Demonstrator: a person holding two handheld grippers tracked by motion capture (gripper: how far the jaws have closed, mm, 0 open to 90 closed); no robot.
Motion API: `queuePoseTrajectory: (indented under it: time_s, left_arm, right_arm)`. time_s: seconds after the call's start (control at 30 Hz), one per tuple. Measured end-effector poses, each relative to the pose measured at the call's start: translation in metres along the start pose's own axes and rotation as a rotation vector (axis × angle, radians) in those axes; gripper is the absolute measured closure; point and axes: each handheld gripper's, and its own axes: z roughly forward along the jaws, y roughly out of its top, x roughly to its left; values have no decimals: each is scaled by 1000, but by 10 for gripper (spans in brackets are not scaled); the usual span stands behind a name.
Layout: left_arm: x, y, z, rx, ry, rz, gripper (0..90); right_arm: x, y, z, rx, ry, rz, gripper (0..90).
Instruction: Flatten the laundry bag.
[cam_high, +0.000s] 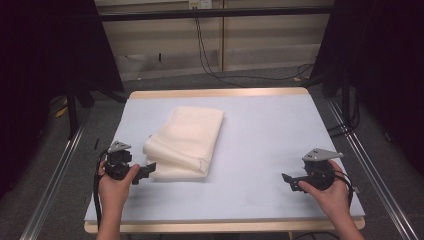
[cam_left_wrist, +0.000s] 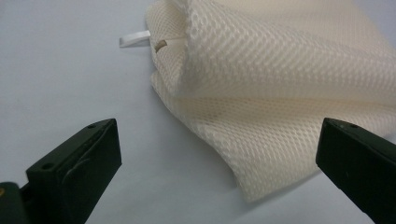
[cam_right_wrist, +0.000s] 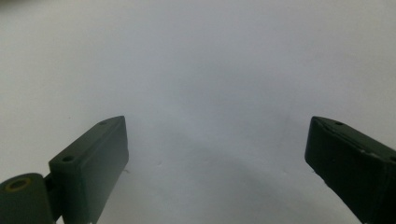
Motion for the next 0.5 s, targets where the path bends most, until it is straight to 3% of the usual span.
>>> queuePoseTrajectory:
  time_s: [0.13, 0.2, 0.5]
  left_arm:
    - [-1, 4, 3, -1, -27, 2, 0]
    - [-3, 10, 7, -19, -22, -14, 0]
    - [-5, 18, 16, -1, -38, -40, 0]
  right_arm:
    - [1, 0, 0, -3, 3, 8, 56]
    - [1, 0, -1, -2, -1, 8, 56]
    - [1, -1, 1, 5, -3, 4, 56]
